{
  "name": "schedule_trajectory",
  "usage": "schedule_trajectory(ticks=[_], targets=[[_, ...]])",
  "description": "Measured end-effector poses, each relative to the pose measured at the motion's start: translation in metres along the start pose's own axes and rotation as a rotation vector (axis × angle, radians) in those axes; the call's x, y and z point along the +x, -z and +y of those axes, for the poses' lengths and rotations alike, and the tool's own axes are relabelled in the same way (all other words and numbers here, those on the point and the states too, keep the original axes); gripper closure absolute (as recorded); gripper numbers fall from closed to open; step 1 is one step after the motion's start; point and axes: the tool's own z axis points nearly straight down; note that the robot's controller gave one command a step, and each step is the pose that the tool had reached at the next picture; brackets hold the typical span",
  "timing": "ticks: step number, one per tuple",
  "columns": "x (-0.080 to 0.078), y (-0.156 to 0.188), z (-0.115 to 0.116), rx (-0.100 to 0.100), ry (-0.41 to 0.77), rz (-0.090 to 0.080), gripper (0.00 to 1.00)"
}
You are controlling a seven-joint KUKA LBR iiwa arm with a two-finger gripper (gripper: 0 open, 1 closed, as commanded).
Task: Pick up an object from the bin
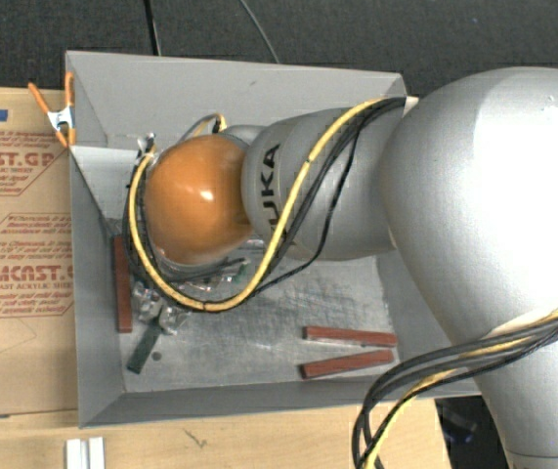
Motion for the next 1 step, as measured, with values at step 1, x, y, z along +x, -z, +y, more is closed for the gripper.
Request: schedule_trajectory(ticks=[1], targets=[[0.002, 0.009, 0.0034, -0.011, 0.0, 0.008, 1.0]])
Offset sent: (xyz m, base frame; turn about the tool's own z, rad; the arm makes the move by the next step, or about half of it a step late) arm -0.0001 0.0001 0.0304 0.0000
